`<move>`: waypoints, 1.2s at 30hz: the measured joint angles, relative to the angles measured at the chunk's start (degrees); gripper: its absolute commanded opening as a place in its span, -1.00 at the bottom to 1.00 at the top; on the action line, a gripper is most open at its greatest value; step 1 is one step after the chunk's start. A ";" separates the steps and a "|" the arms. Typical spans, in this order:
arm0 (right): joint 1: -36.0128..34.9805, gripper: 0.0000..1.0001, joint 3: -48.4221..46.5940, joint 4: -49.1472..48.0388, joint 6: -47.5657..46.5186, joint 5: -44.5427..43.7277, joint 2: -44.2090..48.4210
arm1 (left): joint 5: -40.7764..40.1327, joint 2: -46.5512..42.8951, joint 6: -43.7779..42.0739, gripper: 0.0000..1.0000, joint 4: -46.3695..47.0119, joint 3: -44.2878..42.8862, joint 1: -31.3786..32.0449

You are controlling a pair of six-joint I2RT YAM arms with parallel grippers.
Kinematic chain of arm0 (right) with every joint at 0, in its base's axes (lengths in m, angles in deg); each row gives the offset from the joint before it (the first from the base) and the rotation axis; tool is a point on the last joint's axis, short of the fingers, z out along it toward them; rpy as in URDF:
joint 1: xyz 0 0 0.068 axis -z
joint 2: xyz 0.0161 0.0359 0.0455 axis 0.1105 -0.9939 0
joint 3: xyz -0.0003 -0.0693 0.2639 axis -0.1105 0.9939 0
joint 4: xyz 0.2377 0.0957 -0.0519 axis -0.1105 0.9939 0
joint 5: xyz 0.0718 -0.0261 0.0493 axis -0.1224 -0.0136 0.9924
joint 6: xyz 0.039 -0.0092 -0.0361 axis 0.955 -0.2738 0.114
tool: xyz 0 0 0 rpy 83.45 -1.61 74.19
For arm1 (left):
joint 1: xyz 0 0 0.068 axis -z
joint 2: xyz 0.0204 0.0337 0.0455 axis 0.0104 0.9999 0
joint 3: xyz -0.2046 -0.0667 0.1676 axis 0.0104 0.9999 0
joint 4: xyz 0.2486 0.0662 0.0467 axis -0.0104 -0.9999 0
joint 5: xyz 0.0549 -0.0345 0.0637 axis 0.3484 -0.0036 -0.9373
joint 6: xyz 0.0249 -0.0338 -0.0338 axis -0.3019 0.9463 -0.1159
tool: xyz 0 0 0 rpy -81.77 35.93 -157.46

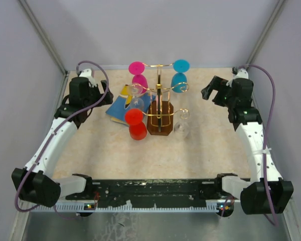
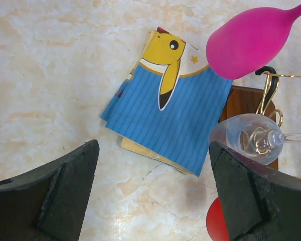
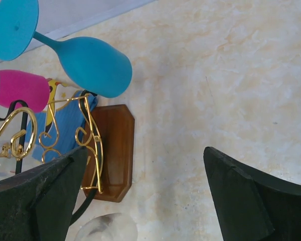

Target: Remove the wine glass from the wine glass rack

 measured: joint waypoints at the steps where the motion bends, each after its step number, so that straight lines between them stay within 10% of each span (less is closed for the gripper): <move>1: 0.00 0.99 0.00 0.02 0.00 -0.31 0.00 | -0.15 0.00 -0.15 0.93 -0.07 0.00 0.00; 15: 0.63 0.99 -0.17 -5.55 4.90 2.47 -3.85 | 2.73 -1.27 2.47 0.82 2.47 5.38 0.00; 24: 2.95 0.50 -3.82 -25.51 21.31 16.98 -18.75 | 2.73 -1.29 2.38 0.83 2.45 5.33 0.00; 36: 2.95 0.44 -5.40 -48.74 37.79 27.04 -29.42 | 2.73 -1.42 2.19 0.83 2.51 5.33 0.00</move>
